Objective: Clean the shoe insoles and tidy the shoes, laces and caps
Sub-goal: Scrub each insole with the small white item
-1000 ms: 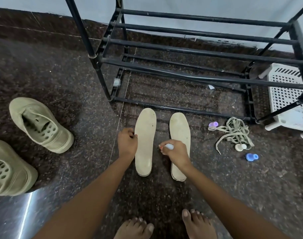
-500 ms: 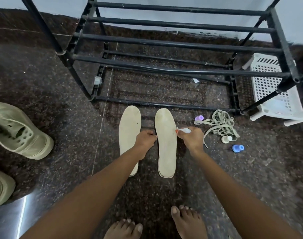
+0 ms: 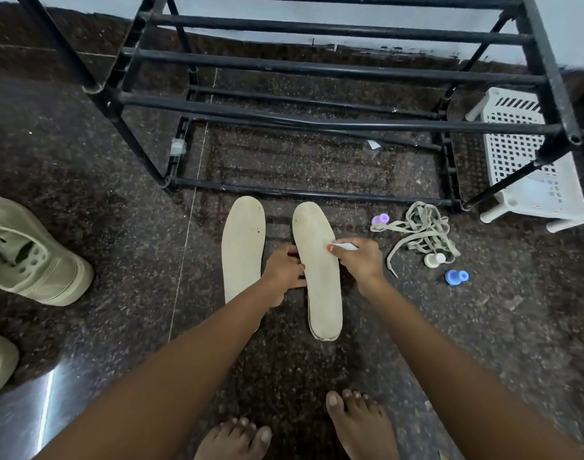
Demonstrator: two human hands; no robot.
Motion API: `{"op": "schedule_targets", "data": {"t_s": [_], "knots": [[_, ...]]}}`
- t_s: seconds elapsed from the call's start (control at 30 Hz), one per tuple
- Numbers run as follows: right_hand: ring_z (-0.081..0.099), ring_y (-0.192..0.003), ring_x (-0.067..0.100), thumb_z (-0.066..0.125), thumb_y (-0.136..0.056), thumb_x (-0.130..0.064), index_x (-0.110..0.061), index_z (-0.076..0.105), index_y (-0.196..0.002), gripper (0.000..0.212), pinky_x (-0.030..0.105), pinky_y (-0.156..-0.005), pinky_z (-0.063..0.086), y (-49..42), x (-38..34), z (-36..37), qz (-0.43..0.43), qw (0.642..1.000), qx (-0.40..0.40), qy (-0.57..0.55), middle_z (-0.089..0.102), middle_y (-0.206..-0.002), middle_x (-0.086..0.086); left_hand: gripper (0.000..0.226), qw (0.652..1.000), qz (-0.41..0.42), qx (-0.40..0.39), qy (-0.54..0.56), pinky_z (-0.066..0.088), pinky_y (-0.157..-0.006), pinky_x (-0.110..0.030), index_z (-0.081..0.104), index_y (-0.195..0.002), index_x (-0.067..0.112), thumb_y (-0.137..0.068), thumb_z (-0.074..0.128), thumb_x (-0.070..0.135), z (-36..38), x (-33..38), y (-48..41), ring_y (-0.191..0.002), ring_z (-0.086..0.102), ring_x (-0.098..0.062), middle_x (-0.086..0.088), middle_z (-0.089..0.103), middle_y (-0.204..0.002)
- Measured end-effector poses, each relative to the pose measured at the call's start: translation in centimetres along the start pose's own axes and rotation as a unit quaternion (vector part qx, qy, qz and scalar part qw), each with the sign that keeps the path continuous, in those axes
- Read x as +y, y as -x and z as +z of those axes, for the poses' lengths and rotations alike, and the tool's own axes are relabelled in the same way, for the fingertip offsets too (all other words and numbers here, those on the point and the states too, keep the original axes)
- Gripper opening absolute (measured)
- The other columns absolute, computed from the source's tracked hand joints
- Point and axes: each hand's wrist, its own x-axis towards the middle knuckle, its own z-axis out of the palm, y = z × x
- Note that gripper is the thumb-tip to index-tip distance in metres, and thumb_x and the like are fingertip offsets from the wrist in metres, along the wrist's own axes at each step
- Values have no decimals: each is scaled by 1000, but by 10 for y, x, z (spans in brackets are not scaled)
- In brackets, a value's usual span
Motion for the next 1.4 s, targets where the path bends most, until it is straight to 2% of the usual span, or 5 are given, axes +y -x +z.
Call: {"op": "schedule_targets", "data": {"t_s": [0.3, 0.6, 0.73, 0.93, 1.4], "knots": [[55, -61, 10, 69, -78, -4, -2, 66, -86, 9, 12, -44, 43, 31, -39, -27, -17, 993, -52, -104, 63, -75, 3, 36, 997, 25, -49, 62, 52, -71, -33, 42, -121, 3, -89, 47, -13, -13, 28, 41, -79, 58, -14, -5, 53, -85], [62, -70, 13, 74, -74, -10, -13, 70, -78, 6, 17, -55, 50, 93, -114, -75, -142, 985, -5, -97, 69, -81, 4, 36, 984, 92, -104, 113, 53, -75, -38, 43, -122, 6, -90, 47, -9, -24, 101, 124, -85, 62, -19, -9, 59, -101], [61, -68, 14, 73, -73, -8, -12, 71, -78, 7, 13, -52, 47, 129, -151, -104, -192, 975, -1, -107, 69, -80, 5, 26, 974, 135, -122, 137, 54, -79, -38, 46, -120, 9, -96, 50, 16, -29, 134, 171, -94, 63, -22, -11, 60, -114], [61, -67, 19, 72, -75, -8, -7, 72, -84, 10, 23, -57, 49, 190, -202, -154, -251, 960, -38, -122, 70, -79, 10, 60, 955, 212, -119, 168, 50, -87, -37, 48, -128, 11, -95, 26, 56, -29, 171, 237, -109, 58, -26, -13, 58, -124], [65, -79, 24, 73, -73, -9, -9, 71, -80, 7, 34, -74, 52, 267, -236, -202, -271, 947, -146, -89, 70, -86, 15, 65, 852, 312, -250, 338, 50, -87, -41, 56, -124, 16, -90, 26, 63, 9, 198, 322, -109, 62, -29, -18, 64, -115]]}}
